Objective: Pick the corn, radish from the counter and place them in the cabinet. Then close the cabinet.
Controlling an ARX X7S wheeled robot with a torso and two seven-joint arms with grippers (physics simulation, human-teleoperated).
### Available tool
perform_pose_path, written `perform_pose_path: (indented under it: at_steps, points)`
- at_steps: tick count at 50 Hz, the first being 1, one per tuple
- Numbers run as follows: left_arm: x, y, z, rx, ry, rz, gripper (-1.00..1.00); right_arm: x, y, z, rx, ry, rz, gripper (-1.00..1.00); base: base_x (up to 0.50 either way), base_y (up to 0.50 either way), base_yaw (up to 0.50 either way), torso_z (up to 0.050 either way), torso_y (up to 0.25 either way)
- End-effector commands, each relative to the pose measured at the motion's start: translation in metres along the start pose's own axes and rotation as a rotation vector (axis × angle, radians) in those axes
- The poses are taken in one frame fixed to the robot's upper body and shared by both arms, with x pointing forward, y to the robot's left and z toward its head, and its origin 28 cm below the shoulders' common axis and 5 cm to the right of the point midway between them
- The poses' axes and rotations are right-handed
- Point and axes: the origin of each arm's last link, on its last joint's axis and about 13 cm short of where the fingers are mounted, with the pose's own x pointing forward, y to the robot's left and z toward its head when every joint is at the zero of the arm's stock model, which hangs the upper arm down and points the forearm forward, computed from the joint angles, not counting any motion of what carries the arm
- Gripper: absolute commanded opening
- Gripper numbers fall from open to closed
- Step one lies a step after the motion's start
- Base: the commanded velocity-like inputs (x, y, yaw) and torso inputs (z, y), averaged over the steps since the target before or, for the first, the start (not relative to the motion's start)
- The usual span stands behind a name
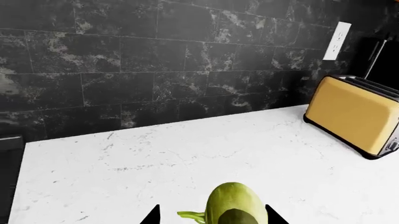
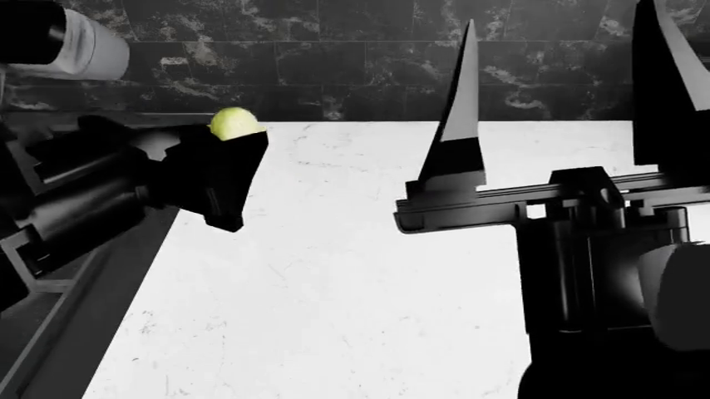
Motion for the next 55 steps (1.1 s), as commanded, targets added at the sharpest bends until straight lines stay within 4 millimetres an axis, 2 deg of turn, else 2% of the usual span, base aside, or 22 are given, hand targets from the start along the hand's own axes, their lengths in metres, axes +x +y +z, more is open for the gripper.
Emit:
perform_pose_path:
  at_steps: [1,17,23,29,38,51,55]
  points:
    - [-0.005,-0.016,0.052,0.107,-0.174,0.040,-1.00,-0.006,0.000,-0.004,0.069,0.037,0.019,1.00,0.00,0.00,0.00,0.000,0.000]
    - [-0.013,-0.044,0.133,0.262,-0.365,0.036,-1.00,-0.007,0.007,-0.012,0.132,0.055,0.062,1.00,0.00,0.00,0.00,0.000,0.000]
    - [-0.023,-0.056,0.164,0.309,-0.434,0.030,-1.00,-0.009,0.009,-0.011,0.146,0.057,0.077,1.00,0.00,0.00,0.00,0.000,0.000]
    - [-0.029,-0.061,0.181,0.345,-0.481,0.047,-1.00,-0.012,0.010,-0.011,0.159,0.059,0.082,1.00,0.00,0.00,0.00,0.002,0.002]
    - [-0.025,-0.061,0.215,0.395,-0.544,0.135,-1.00,-0.012,0.011,-0.012,0.165,0.061,0.085,1.00,0.00,0.00,0.00,0.000,0.000]
    - [0.008,-0.054,0.252,0.467,-0.612,0.326,-1.00,-0.011,0.009,-0.017,0.165,0.076,0.097,1.00,0.00,0.00,0.00,0.000,0.000]
    - [0.026,-0.049,0.268,0.470,-0.645,0.375,-1.00,-0.009,0.008,-0.015,0.156,0.074,0.113,1.00,0.00,0.00,0.00,0.000,0.000]
